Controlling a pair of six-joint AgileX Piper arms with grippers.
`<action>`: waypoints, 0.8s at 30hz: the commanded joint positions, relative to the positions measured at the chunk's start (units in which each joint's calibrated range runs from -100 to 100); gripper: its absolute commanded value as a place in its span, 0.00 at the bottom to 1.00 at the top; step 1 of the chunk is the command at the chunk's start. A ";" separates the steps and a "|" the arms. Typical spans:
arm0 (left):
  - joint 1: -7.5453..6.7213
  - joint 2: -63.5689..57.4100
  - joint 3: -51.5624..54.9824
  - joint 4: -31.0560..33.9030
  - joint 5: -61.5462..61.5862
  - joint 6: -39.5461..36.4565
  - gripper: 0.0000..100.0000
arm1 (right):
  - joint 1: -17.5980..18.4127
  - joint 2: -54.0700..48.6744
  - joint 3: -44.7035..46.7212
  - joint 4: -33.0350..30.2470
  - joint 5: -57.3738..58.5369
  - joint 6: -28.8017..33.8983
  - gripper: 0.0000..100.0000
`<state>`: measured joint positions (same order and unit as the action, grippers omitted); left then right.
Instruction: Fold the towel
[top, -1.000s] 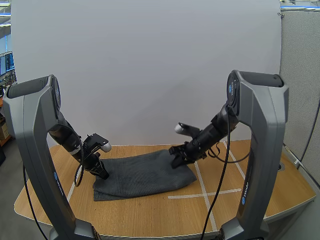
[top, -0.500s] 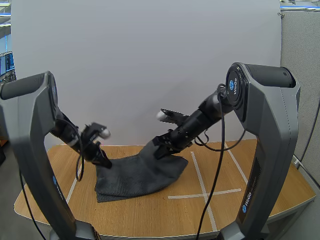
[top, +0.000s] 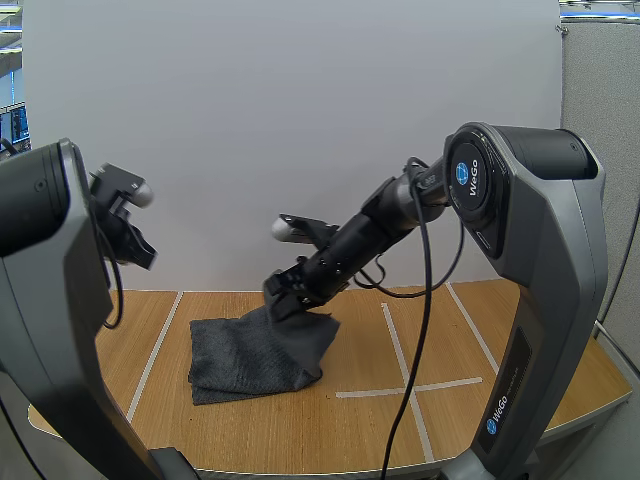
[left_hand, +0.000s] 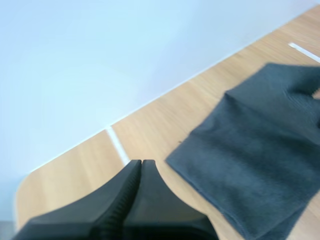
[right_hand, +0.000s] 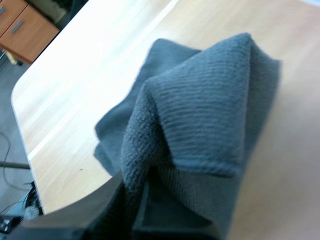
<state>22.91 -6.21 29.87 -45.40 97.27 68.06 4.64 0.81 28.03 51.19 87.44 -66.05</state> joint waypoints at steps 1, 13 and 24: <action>8.45 -8.55 -5.50 -3.65 2.73 -0.86 0.00 | 5.75 -1.22 0.34 1.36 -1.20 0.82 0.00; 12.26 -9.08 -5.50 -3.54 2.73 -2.28 0.00 | 12.07 -1.08 0.34 2.10 -18.32 0.82 0.00; 12.26 -9.08 -5.50 -3.54 2.73 -4.30 0.00 | 12.77 1.24 -3.00 2.25 -24.40 0.82 0.00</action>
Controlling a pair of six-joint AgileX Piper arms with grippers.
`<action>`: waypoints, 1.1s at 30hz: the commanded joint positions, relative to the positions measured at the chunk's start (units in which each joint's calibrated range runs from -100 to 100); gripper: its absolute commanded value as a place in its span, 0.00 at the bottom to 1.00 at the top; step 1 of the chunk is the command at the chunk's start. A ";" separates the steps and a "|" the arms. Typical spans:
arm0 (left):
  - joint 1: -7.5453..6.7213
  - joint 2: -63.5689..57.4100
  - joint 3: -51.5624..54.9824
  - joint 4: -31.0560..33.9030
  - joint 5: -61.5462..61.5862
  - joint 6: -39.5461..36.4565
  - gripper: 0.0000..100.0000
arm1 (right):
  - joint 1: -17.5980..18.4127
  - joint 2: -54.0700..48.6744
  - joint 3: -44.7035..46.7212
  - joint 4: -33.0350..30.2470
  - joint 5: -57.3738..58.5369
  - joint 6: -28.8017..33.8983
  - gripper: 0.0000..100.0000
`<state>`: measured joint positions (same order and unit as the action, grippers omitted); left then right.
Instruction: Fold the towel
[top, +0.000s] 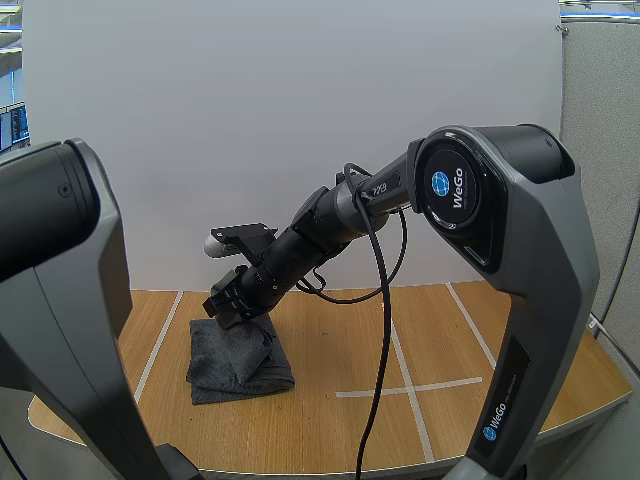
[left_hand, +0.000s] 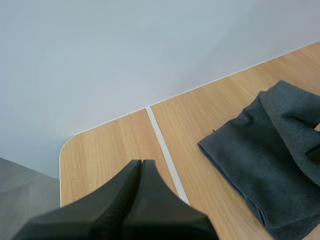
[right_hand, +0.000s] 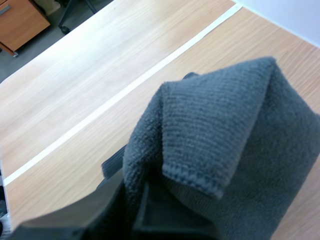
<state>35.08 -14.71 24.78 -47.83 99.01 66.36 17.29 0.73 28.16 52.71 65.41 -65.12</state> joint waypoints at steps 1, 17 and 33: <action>0.09 -0.58 -0.41 -1.12 0.99 -3.43 0.00 | 0.12 1.83 -3.84 0.73 -2.37 -0.11 0.00; 0.09 -0.58 -0.41 -0.11 0.99 -7.00 0.00 | 1.43 9.67 -5.21 1.63 -3.18 -0.43 0.00; 0.09 -0.60 -0.41 2.75 0.99 -7.32 0.00 | 4.33 9.54 -5.36 1.87 -8.10 -0.43 1.00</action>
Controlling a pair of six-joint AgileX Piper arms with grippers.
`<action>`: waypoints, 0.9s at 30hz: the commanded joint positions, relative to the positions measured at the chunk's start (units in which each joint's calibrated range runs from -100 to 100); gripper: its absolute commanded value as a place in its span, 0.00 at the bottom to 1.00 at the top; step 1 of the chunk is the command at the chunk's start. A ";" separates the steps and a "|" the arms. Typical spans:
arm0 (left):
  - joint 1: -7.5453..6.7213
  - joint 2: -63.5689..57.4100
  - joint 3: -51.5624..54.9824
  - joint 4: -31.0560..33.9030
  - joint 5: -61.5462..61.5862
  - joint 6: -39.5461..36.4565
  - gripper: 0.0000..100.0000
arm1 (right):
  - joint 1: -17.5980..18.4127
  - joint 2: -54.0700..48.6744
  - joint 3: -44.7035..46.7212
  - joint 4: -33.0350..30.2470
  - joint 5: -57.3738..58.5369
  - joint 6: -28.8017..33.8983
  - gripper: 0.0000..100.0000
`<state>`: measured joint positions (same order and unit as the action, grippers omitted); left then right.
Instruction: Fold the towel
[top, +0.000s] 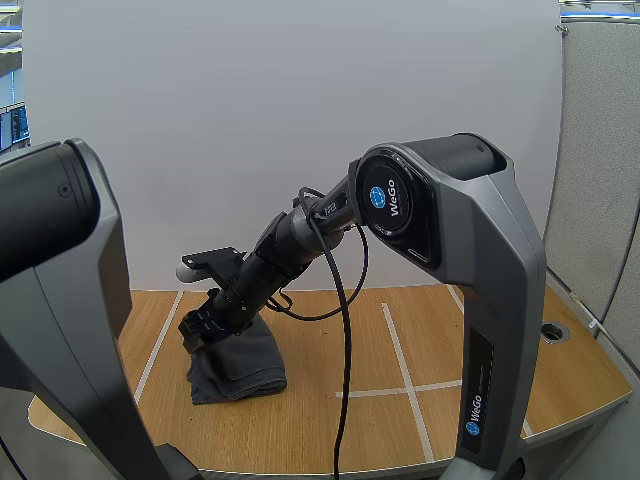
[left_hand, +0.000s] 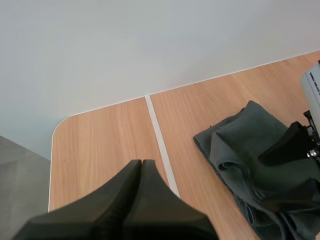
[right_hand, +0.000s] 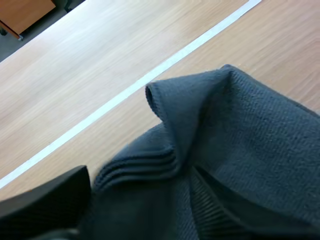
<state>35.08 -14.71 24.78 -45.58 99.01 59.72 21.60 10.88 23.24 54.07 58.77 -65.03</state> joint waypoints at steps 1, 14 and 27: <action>0.09 -0.60 -0.41 0.51 0.99 -0.68 0.00 | -0.15 -0.71 -0.45 0.09 -1.66 -0.52 1.00; 0.09 -0.60 -0.41 0.61 0.99 -0.19 0.00 | -8.23 -4.42 -0.30 -4.64 17.88 0.14 0.46; -7.55 0.17 5.06 7.66 0.99 0.56 0.00 | -8.02 -4.30 9.82 -3.37 17.90 -3.18 0.00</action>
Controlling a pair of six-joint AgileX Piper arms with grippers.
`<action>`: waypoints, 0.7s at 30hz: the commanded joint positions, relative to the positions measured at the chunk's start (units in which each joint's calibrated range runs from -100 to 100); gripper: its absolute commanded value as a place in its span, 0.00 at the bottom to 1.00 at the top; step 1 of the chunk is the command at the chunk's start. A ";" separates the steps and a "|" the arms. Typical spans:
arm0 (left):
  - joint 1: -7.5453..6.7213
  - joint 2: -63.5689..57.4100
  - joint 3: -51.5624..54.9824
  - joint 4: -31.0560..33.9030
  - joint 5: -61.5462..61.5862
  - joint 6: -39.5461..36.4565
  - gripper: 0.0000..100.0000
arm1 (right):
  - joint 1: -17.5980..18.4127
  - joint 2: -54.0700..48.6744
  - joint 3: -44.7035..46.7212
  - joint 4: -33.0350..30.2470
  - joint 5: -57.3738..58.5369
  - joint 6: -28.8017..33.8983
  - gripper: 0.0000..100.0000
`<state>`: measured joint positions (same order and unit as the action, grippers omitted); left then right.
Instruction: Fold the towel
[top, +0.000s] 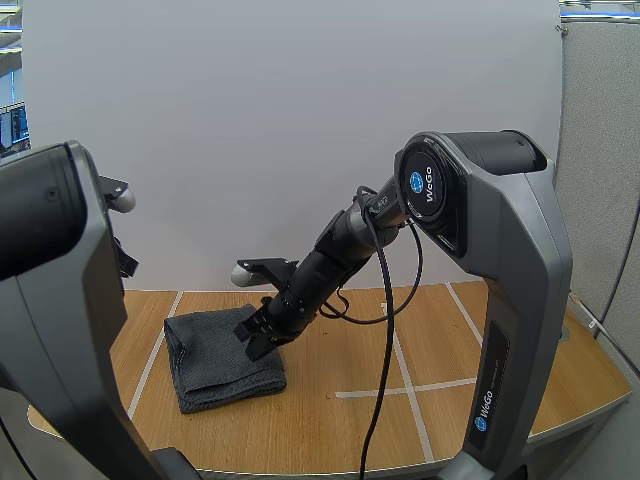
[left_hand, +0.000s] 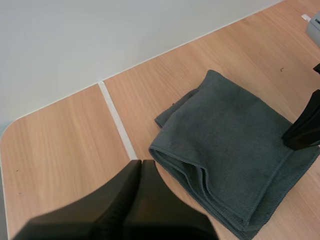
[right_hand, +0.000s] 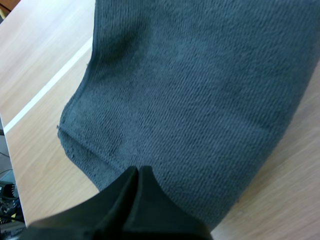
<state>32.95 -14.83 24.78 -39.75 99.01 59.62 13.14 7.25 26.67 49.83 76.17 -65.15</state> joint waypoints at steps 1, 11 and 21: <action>-6.20 0.29 6.18 1.83 0.99 1.65 0.00 | 0.44 -0.68 6.84 0.86 0.02 -3.07 0.00; -8.11 8.08 11.39 2.09 0.99 11.81 0.00 | 0.44 -0.68 9.70 0.86 -1.50 -2.10 0.00; -8.11 19.30 11.39 1.72 0.99 17.91 0.00 | 0.44 -0.79 9.70 0.86 1.64 -1.16 0.00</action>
<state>25.06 -1.73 36.09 -37.25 99.64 73.66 13.54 7.25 36.20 50.45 76.14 -66.67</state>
